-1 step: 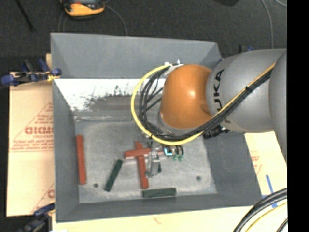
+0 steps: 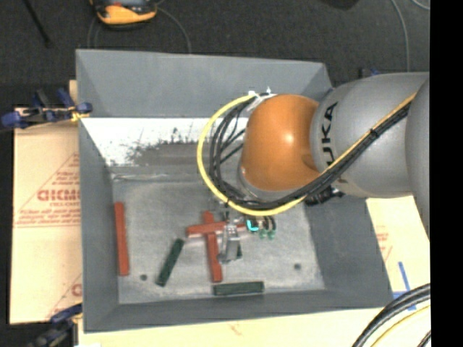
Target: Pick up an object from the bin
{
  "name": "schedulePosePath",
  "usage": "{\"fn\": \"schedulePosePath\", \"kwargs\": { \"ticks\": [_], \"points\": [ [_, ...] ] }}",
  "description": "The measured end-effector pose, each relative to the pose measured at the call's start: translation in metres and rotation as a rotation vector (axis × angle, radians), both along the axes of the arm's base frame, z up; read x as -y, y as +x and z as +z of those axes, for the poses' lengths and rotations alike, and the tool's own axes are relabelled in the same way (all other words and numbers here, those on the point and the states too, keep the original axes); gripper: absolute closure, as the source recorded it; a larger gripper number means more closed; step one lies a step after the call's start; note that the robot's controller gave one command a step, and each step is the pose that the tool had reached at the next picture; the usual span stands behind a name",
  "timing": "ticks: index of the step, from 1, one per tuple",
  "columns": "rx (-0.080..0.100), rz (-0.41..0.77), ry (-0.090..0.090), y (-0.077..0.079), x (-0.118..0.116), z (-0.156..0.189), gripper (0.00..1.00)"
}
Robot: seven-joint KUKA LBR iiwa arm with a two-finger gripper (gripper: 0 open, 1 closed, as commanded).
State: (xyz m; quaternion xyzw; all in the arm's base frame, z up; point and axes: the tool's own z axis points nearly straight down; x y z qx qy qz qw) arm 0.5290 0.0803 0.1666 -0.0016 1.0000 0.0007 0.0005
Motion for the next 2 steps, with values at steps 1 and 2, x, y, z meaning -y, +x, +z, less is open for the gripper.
{"fn": "schedulePosePath", "kwargs": {
  "ticks": [1, 2],
  "points": [
    [0.013, 0.047, 0.0, 0.039, 0.004, -0.03, 0.0],
    [0.001, -0.016, -0.001, 0.053, 0.017, -0.06, 0.0]
  ]
}}
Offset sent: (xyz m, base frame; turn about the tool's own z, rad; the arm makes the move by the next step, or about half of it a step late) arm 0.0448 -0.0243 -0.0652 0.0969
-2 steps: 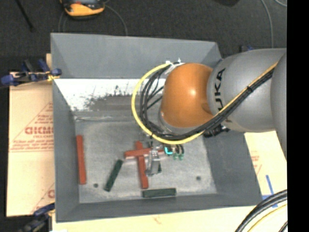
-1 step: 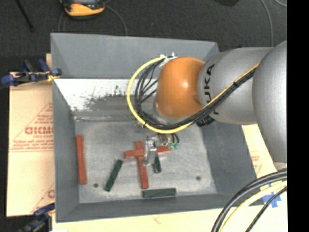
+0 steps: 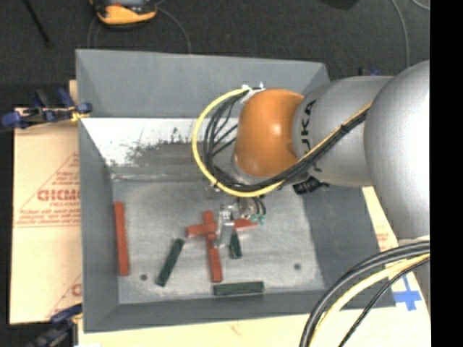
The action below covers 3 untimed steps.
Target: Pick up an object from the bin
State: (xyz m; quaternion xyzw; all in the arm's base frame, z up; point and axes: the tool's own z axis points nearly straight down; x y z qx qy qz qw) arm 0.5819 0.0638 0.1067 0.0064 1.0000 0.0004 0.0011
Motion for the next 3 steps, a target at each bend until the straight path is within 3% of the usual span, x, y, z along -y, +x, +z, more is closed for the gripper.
{"fn": "schedulePosePath", "kwargs": {
  "ticks": [1, 2, 3],
  "points": [
    [0.002, -0.059, 0.0, -0.001, -0.005, -0.021, 0.0],
    [0.017, -0.192, 0.003, 0.009, 0.003, -0.03, 1.0],
    [0.017, -0.192, 0.003, 0.009, 0.003, -0.03, 1.0]
  ]
}}
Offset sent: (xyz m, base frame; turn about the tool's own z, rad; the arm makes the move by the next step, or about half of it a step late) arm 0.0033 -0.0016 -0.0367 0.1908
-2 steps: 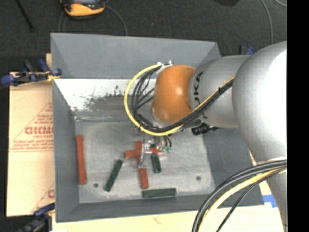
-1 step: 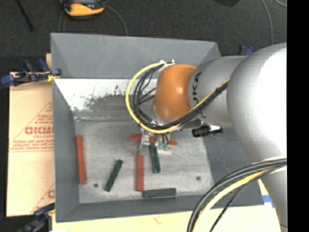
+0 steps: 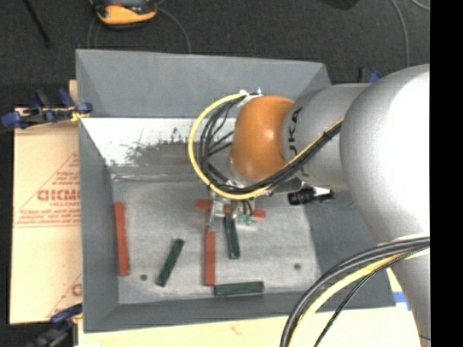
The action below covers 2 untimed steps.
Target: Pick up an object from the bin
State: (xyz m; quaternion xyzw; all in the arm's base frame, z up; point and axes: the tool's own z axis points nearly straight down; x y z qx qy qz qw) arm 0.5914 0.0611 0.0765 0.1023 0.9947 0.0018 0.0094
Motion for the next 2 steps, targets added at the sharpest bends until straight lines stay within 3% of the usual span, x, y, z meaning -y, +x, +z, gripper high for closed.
{"fn": "schedulePosePath", "kwargs": {
  "ticks": [1, 2],
  "points": [
    [-0.021, -0.002, -0.001, 0.005, -0.002, 0.039, 1.0],
    [-0.01, 0.047, -0.003, 0.032, -0.02, 0.07, 1.0]
  ]
}}
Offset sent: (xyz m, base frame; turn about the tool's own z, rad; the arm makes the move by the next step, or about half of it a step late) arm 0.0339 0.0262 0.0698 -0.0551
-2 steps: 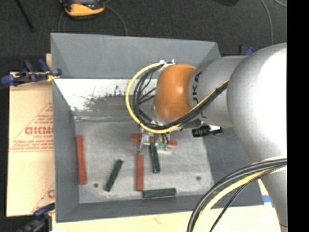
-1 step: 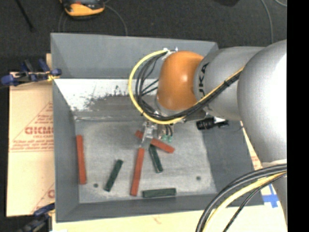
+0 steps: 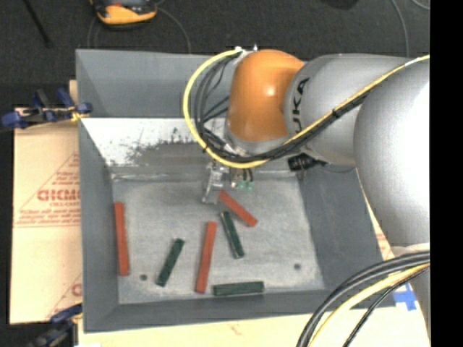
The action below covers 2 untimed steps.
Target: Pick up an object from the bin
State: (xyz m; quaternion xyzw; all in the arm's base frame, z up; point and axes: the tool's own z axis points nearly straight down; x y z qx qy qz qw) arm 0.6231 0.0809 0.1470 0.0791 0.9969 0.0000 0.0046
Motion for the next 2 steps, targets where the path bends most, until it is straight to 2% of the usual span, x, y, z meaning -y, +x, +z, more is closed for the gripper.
{"fn": "schedulePosePath", "kwargs": {
  "ticks": [1, 2],
  "points": [
    [-0.003, 0.01, -0.002, 0.012, 0.0657, 0.018, 0.0],
    [-0.004, 0.011, -0.001, 0.0117, 0.0649, 0.0176, 0.0]
  ]
}}
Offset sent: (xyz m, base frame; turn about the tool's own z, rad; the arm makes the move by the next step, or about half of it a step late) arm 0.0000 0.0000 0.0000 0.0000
